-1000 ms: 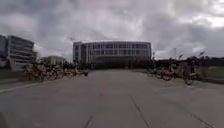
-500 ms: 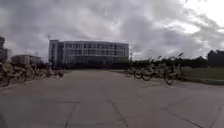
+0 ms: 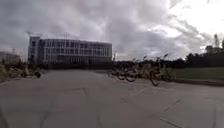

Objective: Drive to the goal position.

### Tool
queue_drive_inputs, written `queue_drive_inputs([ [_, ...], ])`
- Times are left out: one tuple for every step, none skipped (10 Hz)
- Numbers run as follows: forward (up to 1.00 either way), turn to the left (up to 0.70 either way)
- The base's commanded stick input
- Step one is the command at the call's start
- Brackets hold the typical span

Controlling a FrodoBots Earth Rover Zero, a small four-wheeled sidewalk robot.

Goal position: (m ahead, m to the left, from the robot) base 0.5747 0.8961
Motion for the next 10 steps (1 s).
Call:
queue_drive_inputs([
  [0.7,0.18],
  [0.7,0.25],
  [0.7,0.33],
  [0.7,0.35],
  [0.7,0.35],
  [0.7,0.35],
  [0.7,0.35],
  [0.7,0.35],
  [0.7,0.3],
  [0.7,0.25],
])
